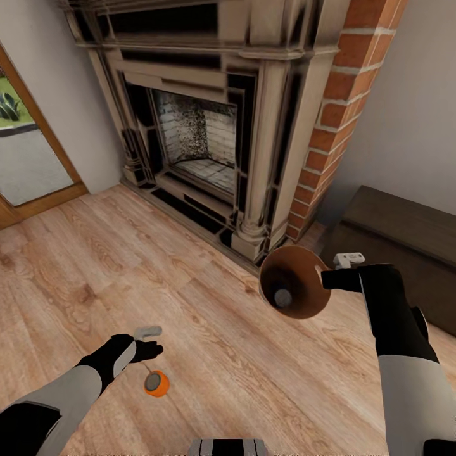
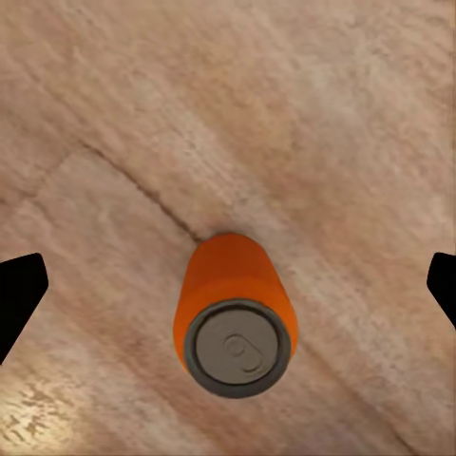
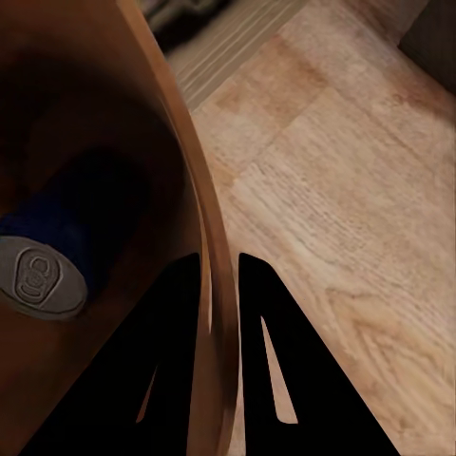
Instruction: Put the three can of soda from the living room inside the tash can in the kitchen.
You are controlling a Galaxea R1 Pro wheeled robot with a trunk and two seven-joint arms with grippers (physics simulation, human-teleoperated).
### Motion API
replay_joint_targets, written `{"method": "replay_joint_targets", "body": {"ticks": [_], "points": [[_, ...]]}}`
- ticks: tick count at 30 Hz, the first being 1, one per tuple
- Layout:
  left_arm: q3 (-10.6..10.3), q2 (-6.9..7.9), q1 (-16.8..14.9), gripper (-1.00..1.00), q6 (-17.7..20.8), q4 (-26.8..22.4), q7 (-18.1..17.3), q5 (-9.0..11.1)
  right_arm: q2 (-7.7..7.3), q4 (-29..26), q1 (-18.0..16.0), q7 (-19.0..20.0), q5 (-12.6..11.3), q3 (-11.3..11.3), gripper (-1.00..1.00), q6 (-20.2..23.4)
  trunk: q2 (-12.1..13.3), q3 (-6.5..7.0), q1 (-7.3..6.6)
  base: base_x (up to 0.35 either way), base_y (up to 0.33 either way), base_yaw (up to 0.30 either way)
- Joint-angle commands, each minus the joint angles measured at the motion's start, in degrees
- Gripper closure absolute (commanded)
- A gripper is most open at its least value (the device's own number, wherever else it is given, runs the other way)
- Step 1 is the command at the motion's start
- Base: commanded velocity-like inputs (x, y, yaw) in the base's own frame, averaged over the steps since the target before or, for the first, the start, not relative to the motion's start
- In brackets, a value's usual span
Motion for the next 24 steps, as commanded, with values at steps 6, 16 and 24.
{"method": "replay_joint_targets", "body": {"ticks": [6,16,24], "points": [[0.0,-0.02,0.3,-1.0,-0.01,0.0,0.07,0.01,0.13,-0.15,-1.75,0.19,-0.9,0.15,1.0,0.22,-2.43,-1.61,1.31,0.0,0.0,0.0],[-0.08,-0.12,0.63,-1.0,0.0,0.03,0.28,-0.07,0.15,-0.16,-3.51,0.19,-0.3,0.22,1.0,0.22,-6.44,-4.29,3.51,0.0,0.0,0.0],[-0.08,-0.19,1.0,-1.0,0.08,0.07,0.35,-0.16,0.23,-0.15,-4.72,0.19,0.97,0.44,1.0,0.22,-9.65,-6.44,5.27,0.0,0.0,0.0]]}}
